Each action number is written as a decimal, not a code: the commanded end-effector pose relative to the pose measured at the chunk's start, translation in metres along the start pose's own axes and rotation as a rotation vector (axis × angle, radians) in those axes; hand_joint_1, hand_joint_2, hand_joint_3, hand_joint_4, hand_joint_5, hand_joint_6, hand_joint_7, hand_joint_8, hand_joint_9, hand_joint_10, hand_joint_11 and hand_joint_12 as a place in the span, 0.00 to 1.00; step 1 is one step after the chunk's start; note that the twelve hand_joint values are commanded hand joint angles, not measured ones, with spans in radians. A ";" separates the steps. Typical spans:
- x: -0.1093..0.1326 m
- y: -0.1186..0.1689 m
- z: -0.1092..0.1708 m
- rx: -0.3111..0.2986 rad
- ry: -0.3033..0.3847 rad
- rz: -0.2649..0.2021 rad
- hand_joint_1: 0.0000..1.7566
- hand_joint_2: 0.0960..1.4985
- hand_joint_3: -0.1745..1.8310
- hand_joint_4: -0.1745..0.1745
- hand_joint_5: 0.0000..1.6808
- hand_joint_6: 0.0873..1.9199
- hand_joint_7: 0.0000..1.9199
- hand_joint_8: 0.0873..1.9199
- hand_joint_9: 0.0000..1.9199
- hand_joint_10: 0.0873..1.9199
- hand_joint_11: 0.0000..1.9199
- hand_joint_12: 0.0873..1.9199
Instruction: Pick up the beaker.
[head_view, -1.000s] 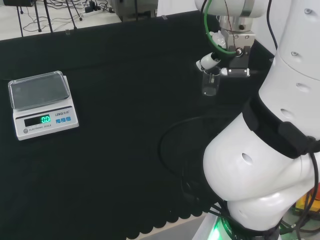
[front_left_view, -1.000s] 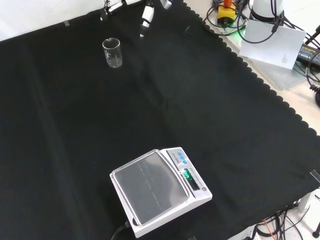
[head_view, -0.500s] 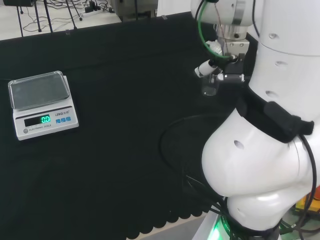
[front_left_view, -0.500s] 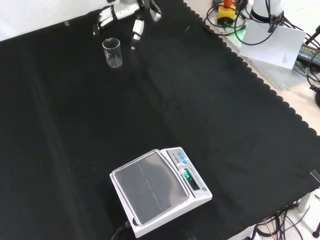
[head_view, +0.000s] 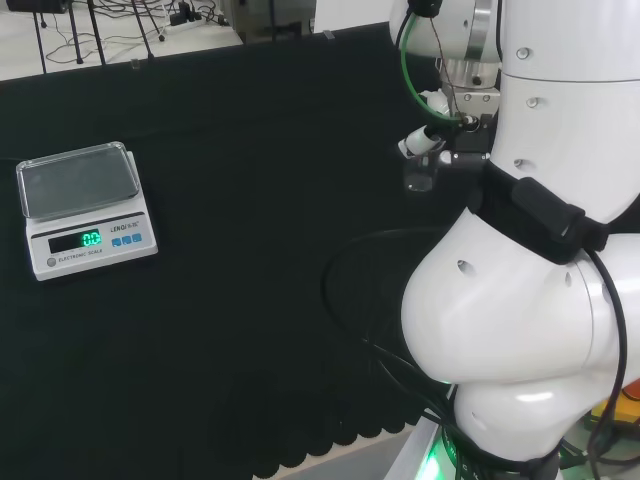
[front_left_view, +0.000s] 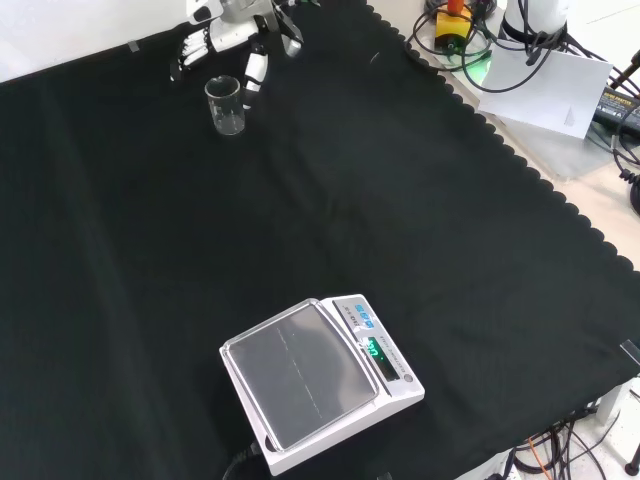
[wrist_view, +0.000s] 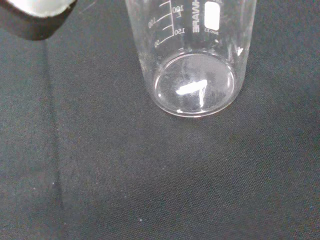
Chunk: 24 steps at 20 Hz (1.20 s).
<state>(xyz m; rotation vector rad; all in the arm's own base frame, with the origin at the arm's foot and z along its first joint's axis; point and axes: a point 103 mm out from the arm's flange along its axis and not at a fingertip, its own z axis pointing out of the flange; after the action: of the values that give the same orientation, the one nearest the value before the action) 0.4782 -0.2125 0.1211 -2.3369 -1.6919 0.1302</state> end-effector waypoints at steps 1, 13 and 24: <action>0.007 0.009 0.007 0.005 -0.002 0.003 0.38 0.45 0.20 0.62 0.05 0.00 0.00 0.32 0.04 0.43 0.00 0.51; -0.016 0.016 0.020 0.038 -0.017 0.028 0.38 0.45 0.20 0.62 0.05 0.00 0.00 0.32 0.04 0.43 0.00 0.51; -0.008 0.024 0.032 0.027 -0.042 0.035 0.52 0.44 0.34 0.61 0.23 0.00 0.12 0.38 0.25 0.40 0.12 0.74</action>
<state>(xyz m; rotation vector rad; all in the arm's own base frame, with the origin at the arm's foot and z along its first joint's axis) 0.4870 -0.2278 0.0863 -2.3435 -1.6482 0.2130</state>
